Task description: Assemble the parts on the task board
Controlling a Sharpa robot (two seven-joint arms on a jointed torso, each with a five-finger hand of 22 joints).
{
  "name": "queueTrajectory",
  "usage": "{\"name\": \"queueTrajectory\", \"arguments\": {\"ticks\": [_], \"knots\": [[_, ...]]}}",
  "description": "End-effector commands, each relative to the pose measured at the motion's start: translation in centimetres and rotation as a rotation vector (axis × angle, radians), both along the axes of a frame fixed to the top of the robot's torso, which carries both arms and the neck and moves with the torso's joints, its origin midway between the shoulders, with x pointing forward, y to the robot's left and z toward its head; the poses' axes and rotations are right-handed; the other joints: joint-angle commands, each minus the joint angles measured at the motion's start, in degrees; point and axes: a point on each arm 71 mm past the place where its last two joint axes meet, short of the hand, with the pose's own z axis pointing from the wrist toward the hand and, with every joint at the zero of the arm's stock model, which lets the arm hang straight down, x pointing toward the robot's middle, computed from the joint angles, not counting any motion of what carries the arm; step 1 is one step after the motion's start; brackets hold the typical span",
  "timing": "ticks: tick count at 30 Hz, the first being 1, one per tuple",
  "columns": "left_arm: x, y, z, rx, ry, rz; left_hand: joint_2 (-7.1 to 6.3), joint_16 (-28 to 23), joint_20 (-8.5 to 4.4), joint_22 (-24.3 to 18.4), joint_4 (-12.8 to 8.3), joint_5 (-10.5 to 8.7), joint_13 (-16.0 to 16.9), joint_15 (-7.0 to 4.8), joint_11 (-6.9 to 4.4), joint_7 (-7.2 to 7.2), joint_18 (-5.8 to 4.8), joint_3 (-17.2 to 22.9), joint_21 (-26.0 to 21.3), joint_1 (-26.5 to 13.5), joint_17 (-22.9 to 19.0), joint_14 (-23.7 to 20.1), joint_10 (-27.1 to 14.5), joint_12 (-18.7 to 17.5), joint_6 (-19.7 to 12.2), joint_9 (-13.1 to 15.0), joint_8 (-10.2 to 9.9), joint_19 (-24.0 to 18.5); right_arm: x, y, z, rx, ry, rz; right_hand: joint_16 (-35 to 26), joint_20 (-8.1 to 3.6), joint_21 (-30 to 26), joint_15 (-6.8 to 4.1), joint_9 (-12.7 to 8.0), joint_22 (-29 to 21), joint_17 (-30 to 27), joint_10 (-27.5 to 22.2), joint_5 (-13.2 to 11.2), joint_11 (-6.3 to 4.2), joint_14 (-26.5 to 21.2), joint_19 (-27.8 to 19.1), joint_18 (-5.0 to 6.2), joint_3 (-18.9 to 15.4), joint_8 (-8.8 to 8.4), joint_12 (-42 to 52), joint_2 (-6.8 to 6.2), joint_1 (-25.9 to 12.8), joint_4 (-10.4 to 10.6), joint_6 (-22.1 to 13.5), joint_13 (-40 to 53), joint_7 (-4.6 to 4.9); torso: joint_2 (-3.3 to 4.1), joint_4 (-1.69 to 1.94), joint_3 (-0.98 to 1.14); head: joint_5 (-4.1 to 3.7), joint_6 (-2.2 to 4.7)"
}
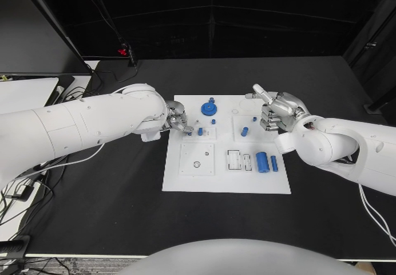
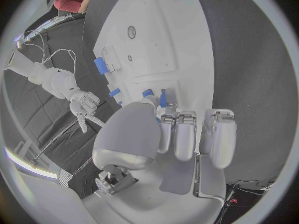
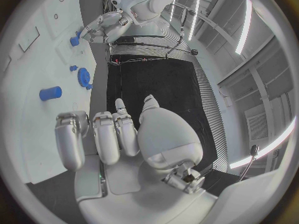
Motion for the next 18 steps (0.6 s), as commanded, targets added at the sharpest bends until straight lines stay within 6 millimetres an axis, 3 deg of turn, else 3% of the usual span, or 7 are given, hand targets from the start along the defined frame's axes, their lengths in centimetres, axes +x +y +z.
{"name": "queueTrajectory", "arguments": {"ticks": [1, 18], "knots": [[-0.43, -0.03, -0.89, 0.031, 0.04, -0.006, 0.97, 0.0, -0.26, 15.1, -2.9, 0.09, 14.9, -0.45, -0.22, -0.72, -0.37, 3.1, 0.2, 1.2, 15.1, 6.0, 6.1, -0.3, 0.3, 0.0, -0.1, 6.1, -0.02, 0.14, 0.17, 0.007, -0.009, 0.008, 0.1, 0.33, 0.2, 0.06, 0.1, 15.1, 15.1, 5.9, 0.2, 0.17, 6.1, 6.1, -0.41, -0.1, 0.38, 0.1, 0.58, 0.2, 0.1, -0.5, 15.0, 1.62, 0.02, -0.01, 0.01, -0.04, -0.06], [-0.65, -0.01, -1.24, 0.046, 0.061, -0.011, 0.11, 0.0, -0.16, 15.1, -2.8, -0.43, 14.9, -0.26, 0.13, -0.33, -0.37, 3.7, 0.2, -0.1, 15.1, 6.0, 6.1, -0.3, -0.7, 0.1, -0.4, 6.1, -0.01, 0.08, 0.16, 0.006, -0.009, 0.007, 0.1, 0.33, 0.2, 0.06, 0.1, 15.1, 15.1, 5.9, 0.2, 0.17, 6.1, 6.1, -0.41, -0.1, 0.38, 0.1, 0.58, 0.2, 0.1, -0.5, 15.0, 1.62, 0.01, -0.01, 0.01, -0.15, -0.16]]}}
